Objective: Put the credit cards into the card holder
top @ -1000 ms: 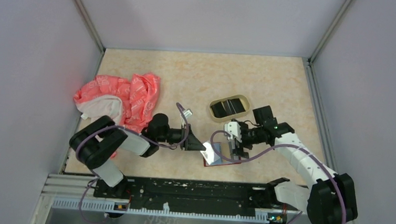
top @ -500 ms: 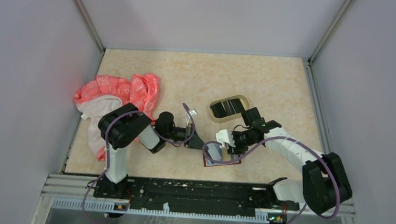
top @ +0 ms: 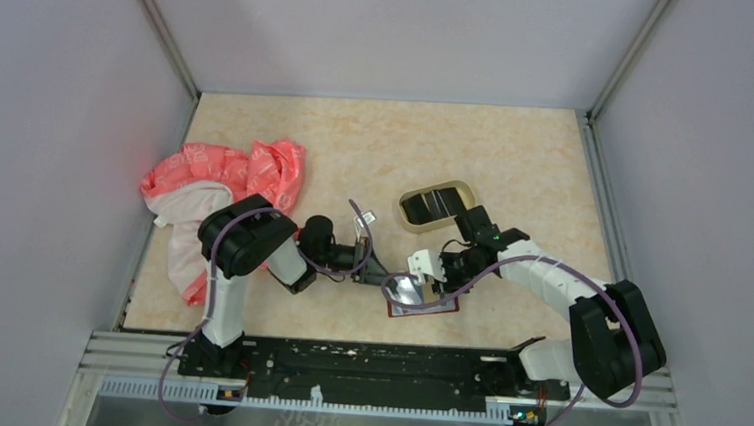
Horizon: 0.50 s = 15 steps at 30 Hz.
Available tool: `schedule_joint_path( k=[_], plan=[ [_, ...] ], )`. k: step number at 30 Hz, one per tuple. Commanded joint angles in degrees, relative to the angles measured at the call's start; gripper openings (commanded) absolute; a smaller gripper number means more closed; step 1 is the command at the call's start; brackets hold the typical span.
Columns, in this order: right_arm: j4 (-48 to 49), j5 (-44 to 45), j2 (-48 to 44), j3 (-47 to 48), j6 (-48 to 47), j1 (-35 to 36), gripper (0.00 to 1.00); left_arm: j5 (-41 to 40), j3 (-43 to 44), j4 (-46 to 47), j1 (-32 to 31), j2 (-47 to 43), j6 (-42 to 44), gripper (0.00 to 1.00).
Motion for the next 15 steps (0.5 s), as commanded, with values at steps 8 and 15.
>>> schedule_joint_path(
  k=[8,15],
  plan=[
    [0.28,3.24,0.37,-0.46,-1.3,0.2,0.39,-3.75,1.89,-5.34,-0.89,-2.78,-0.93,0.0],
    [-0.22,2.37,0.04,-0.29,-1.35,0.16,0.39,-3.14,3.82,-6.93,-1.37,-1.81,-0.59,0.0]
  ],
)
